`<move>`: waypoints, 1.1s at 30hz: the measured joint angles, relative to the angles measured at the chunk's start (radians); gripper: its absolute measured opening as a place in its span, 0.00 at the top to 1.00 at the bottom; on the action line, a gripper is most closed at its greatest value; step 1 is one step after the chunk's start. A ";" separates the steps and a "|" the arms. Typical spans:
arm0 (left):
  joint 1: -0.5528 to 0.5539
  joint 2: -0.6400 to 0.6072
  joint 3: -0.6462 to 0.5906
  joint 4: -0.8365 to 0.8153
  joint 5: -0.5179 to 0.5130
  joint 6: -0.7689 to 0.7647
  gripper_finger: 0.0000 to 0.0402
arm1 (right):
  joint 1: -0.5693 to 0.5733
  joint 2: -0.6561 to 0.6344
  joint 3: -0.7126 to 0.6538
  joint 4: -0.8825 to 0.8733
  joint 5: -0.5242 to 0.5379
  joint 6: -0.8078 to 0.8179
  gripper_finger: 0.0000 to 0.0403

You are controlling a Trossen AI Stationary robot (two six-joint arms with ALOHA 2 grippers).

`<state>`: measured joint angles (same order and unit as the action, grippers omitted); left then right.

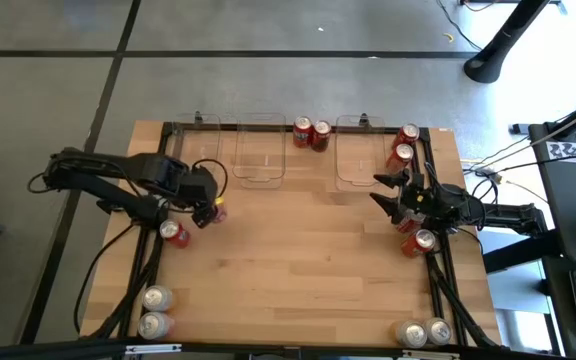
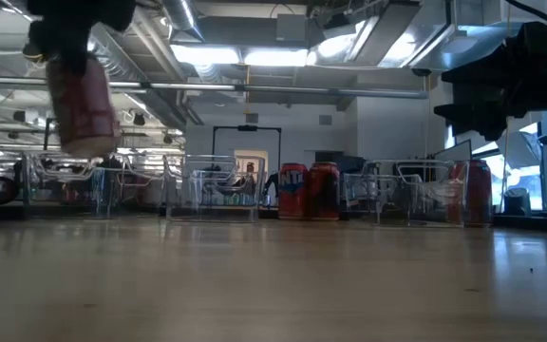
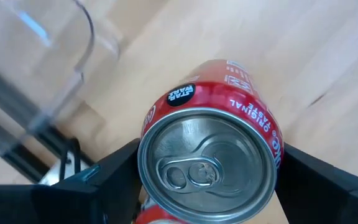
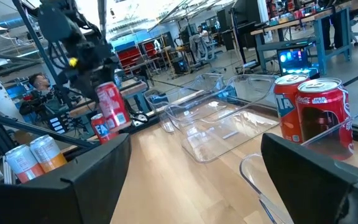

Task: Sort soda cans
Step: Put the red soda can into the left transparent bin

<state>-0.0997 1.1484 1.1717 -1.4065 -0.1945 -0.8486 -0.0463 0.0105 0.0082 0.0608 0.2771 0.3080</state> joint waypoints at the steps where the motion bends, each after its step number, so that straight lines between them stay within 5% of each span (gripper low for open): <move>1: 0.006 0.000 0.013 0.000 -0.016 0.013 0.27 | 0.000 0.000 0.000 0.001 0.000 0.000 0.11; 15: 0.253 0.007 0.091 0.002 -0.162 0.175 0.27 | 0.000 0.000 0.000 0.011 0.001 0.000 0.11; 24: 0.512 0.007 0.100 0.015 -0.275 0.313 0.27 | 0.000 0.000 0.000 0.016 0.027 -0.003 0.11; 33: 0.778 0.070 0.100 0.179 -0.266 0.490 0.27 | 0.000 0.000 0.000 0.017 0.027 -0.003 0.11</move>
<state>0.6786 1.2185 1.2716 -1.2277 -0.4610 -0.3581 -0.0462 0.0109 0.0078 0.0776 0.3042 0.3046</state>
